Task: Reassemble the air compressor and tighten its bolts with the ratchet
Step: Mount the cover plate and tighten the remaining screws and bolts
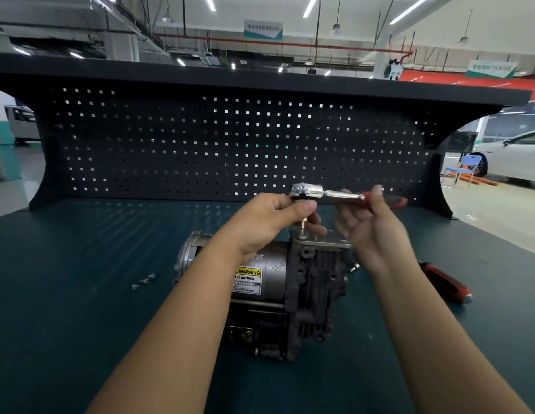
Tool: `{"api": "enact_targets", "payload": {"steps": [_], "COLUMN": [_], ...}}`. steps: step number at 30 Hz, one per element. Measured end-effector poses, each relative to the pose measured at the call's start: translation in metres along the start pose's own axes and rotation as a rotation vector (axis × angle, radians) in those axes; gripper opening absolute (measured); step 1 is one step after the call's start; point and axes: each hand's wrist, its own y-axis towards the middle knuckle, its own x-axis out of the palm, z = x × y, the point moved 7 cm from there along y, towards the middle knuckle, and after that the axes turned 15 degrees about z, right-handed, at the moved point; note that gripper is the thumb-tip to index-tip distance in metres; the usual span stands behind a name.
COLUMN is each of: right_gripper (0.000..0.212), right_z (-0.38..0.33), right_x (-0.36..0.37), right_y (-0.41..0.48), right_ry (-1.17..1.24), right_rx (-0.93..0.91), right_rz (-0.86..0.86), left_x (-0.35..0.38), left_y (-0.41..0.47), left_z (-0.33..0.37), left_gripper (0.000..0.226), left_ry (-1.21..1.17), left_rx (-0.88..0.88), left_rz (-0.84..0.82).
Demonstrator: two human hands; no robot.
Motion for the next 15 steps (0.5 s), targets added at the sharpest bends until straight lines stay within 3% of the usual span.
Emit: {"api": "enact_targets", "payload": {"steps": [2, 4, 9, 11, 15], "right_gripper": [0.029, 0.023, 0.027, 0.018, 0.017], "right_z": [0.008, 0.0, -0.057, -0.069, -0.069], "right_x": [0.003, -0.003, -0.017, -0.005, 0.027], "right_y": [0.001, -0.003, -0.063, -0.097, -0.141], "right_ry": [0.009, 0.06, 0.059, -0.014, -0.132], "right_rx": [0.061, -0.037, -0.725, -0.977, -1.242], "right_rz": [-0.019, 0.068, 0.282, 0.189, -0.184], "left_x": [0.0, -0.001, -0.003, -0.002, -0.002], "left_y": [0.0, 0.0, 0.001, 0.001, 0.001], "left_z": [-0.002, -0.004, -0.002, -0.001, 0.003], "left_gripper": [0.029, 0.032, 0.034, 0.038, 0.026], "left_ry": [0.02, 0.063, 0.101, 0.117, 0.086], "left_rx": [-0.015, -0.026, 0.007, 0.038, 0.1], "left_rz": [-0.004, 0.008, 0.033, 0.025, 0.051]}}
